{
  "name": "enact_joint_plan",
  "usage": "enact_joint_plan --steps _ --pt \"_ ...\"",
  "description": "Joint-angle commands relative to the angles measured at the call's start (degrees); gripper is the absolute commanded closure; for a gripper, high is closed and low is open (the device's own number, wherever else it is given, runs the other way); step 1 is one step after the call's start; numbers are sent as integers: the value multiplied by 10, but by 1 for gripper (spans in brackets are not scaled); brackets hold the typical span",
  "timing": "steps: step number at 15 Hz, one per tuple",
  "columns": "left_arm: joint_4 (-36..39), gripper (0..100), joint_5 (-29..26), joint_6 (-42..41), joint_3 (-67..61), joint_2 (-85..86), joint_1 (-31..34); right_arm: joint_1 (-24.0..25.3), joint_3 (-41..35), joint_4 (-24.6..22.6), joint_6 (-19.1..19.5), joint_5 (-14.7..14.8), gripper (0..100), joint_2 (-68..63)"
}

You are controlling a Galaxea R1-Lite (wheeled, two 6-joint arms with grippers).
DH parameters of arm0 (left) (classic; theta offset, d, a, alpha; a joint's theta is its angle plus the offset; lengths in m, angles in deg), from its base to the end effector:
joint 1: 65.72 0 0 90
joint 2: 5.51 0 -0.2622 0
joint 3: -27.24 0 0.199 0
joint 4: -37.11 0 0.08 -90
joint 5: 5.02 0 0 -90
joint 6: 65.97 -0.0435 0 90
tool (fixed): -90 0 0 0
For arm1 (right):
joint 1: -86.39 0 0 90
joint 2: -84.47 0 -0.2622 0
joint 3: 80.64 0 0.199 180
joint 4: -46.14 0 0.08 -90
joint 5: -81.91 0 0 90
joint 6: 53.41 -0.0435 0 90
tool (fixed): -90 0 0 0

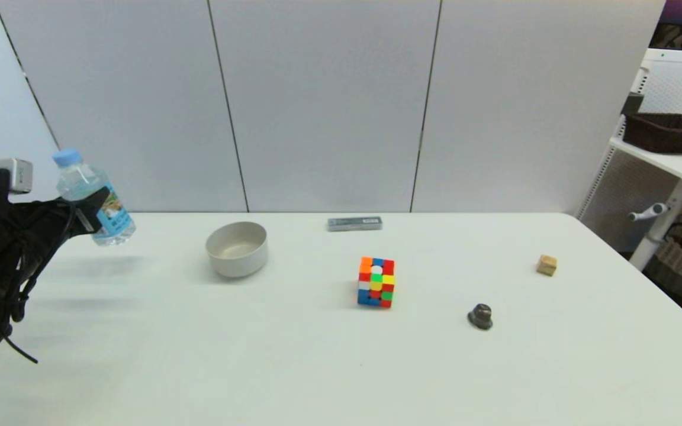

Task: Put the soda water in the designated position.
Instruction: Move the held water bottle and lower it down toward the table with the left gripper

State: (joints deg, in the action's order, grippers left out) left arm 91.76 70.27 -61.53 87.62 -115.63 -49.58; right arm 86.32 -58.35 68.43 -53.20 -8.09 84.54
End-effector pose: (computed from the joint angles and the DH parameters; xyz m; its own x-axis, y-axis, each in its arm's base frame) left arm 0.3301 0.0840 0.1048 0.9963 0.0240 0.0828 -0.0194 0.9983 -0.0555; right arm 0.0453 -0.0001 0.0755 1.0000 -0.0012 0.0012 0.0012 1.0000 -0.0037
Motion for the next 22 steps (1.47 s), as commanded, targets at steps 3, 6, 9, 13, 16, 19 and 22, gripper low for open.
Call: enact_joint_plan --steps 3,6,9,13,16,19,22 --pt "-128 100 -88 -4 154 29 -34 1 0 0 1 0 0 -1" --pt "-169 100 -208 1 204 3 -45 0 0 0 0 0 0 -1" --pt "-181 100 -280 2 255 -37 -61 1 0 0 0 0 0 -1" --pt "-177 100 -323 5 339 -106 -102 0 0 0 0 0 0 -1" --pt "-178 100 -349 13 419 -174 -126 0 0 0 1 0 0 -1" --pt "-179 100 -354 21 467 -219 -139 0 0 0 1 0 0 1" --pt "-179 100 -354 21 502 -259 -145 0 0 0 1 0 0 -1"
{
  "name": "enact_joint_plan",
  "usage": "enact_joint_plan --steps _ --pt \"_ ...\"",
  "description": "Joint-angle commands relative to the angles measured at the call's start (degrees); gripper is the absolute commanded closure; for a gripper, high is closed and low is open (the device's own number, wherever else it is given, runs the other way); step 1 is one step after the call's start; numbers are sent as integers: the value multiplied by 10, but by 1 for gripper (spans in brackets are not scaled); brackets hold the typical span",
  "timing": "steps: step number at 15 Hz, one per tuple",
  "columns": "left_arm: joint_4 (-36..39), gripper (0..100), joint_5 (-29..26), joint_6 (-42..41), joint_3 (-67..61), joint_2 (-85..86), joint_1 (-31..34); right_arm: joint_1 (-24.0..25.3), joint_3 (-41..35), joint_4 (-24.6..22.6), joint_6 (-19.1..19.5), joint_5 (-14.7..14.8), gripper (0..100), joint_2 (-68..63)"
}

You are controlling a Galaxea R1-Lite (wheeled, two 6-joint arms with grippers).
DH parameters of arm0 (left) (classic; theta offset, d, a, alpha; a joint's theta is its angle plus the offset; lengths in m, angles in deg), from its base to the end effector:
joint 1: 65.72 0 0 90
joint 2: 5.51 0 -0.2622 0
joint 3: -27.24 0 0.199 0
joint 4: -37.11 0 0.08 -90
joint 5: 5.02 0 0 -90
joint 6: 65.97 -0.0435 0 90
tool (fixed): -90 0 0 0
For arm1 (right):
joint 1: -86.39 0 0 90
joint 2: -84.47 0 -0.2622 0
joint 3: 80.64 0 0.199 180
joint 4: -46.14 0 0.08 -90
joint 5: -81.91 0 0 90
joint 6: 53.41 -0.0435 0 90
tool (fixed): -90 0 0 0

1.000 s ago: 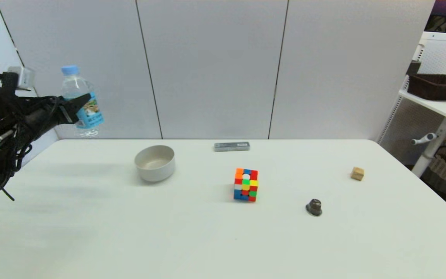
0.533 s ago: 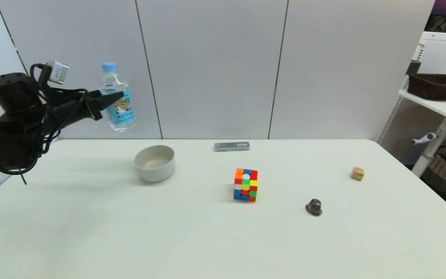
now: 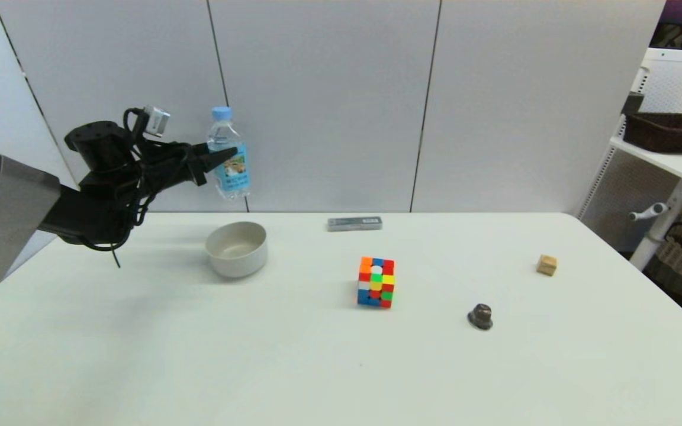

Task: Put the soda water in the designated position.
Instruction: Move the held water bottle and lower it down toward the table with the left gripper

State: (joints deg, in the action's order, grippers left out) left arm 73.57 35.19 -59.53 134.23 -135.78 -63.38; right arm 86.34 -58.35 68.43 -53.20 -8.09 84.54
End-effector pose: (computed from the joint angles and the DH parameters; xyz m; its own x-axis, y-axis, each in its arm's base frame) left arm 0.4585 -0.0145 0.1461 0.6592 -0.7374 0.1472 0.7376 0.6722 0.0638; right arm 0.0453 0.0000 0.0755 1.0000 -0.0009 0.0012 0.0009 1.0000 -0.0037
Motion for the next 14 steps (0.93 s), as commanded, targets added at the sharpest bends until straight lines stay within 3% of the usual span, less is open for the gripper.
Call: enact_joint_plan --steps 1,14 --pt "4 100 -3 1 35 -65 -7 0 0 0 0 0 0 -1" --pt "5 100 -2 2 60 -118 -13 0 0 0 0 0 0 -1"
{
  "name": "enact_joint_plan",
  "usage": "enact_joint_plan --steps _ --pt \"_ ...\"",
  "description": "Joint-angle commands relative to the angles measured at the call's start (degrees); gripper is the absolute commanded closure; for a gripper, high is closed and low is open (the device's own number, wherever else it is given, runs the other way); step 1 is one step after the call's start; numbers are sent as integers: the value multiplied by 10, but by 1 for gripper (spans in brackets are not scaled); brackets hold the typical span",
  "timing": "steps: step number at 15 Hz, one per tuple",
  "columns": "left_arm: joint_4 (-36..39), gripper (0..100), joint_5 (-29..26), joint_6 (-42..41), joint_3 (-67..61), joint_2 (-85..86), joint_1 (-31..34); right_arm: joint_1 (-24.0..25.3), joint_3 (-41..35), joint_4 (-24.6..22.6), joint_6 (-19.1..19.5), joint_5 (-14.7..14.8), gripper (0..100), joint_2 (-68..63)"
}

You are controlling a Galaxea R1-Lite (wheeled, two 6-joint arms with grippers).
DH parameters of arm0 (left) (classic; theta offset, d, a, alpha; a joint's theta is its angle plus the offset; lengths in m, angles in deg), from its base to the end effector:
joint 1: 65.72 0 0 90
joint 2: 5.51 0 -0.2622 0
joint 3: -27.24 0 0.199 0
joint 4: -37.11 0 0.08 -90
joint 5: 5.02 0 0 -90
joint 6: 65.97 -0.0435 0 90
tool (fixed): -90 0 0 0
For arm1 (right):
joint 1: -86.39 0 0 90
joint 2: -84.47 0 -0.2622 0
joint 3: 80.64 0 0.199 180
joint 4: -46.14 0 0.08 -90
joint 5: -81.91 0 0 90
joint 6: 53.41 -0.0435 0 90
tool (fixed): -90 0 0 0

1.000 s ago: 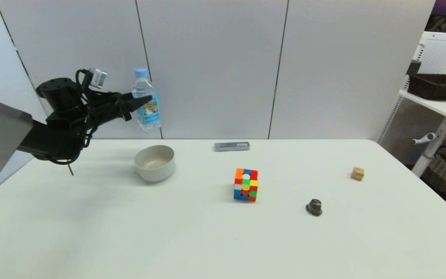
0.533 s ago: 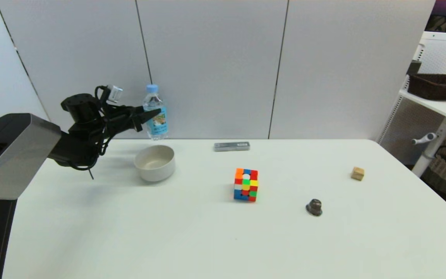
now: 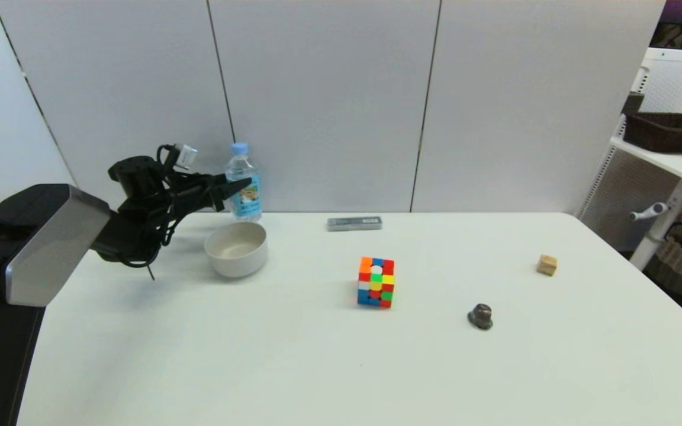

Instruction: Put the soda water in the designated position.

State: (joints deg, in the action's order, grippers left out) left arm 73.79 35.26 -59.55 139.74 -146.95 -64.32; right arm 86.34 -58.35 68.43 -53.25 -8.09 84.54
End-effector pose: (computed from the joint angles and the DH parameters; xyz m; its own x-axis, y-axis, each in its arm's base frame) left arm 0.4870 -0.0213 0.0817 0.6591 -0.7470 0.0871 0.7503 0.6610 -0.0087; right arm 0.0453 0.0000 0.0755 1.0000 -0.0009 0.0012 0.0009 1.0000 -0.0028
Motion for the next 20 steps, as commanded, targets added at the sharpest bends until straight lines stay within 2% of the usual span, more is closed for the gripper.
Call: enact_joint_plan --steps 1,5,6,13,17,18,20 --pt "3 100 -3 1 5 -7 -5 0 0 0 1 0 0 -1" --pt "3 100 -3 2 5 -10 -11 0 0 0 0 0 0 1" --pt "3 0 -3 2 5 -10 -11 0 0 0 1 0 0 -1" --pt "5 0 -2 0 14 -6 -11 0 0 0 0 0 0 -1" --pt "-10 0 2 26 13 69 -9 0 0 0 0 0 0 -1" --pt "-34 0 4 38 13 109 -9 0 0 0 0 0 0 -1" --pt "-134 0 45 38 15 206 -11 0 0 0 0 0 0 1"
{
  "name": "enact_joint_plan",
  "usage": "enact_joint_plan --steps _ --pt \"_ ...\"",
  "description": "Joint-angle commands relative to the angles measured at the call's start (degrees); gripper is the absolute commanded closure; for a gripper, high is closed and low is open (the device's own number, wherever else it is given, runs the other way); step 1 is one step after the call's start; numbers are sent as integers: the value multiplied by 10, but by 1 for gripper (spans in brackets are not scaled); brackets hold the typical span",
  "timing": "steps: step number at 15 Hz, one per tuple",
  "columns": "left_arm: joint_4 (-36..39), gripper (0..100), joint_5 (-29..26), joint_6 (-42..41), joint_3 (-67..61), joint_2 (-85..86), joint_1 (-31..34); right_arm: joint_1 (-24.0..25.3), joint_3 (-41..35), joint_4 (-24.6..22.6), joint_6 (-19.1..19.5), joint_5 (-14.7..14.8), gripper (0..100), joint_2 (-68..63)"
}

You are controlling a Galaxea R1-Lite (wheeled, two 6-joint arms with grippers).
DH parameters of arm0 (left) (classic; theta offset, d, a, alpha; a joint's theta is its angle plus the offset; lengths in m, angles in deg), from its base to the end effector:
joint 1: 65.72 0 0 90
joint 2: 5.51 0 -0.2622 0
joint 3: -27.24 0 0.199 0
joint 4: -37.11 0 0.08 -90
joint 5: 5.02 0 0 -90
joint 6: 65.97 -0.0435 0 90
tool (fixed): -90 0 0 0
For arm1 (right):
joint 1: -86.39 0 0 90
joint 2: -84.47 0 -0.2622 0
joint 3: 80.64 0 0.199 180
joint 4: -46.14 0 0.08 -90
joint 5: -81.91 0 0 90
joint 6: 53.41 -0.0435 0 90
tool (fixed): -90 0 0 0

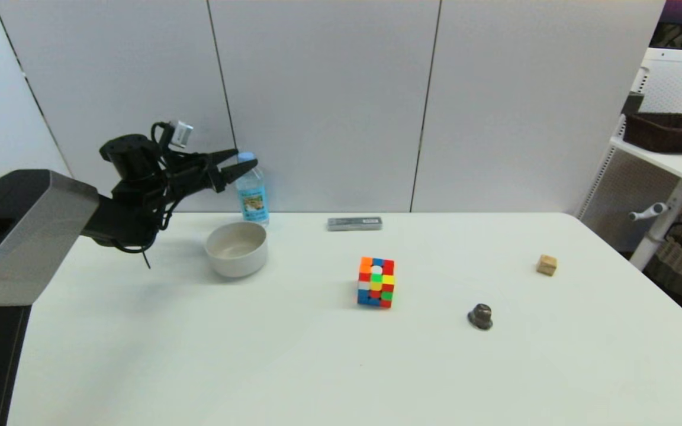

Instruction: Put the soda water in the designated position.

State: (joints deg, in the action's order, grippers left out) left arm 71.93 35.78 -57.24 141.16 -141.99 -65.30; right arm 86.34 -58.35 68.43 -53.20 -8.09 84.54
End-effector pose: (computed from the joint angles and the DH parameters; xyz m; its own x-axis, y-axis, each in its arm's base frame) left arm 0.4801 -0.0294 0.1272 0.6441 -0.7523 0.1388 0.7586 0.6514 0.0106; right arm 0.0453 0.0000 0.0755 1.0000 -0.0009 0.0012 0.0009 1.0000 -0.0037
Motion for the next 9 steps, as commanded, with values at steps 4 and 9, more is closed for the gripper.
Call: enact_joint_plan --steps 4,9 --pt "-388 0 161 -28 -6 343 0 0 0 0 0 0 0 1" --pt "-562 0 522 -56 -56 546 6 0 0 0 1 0 0 1"
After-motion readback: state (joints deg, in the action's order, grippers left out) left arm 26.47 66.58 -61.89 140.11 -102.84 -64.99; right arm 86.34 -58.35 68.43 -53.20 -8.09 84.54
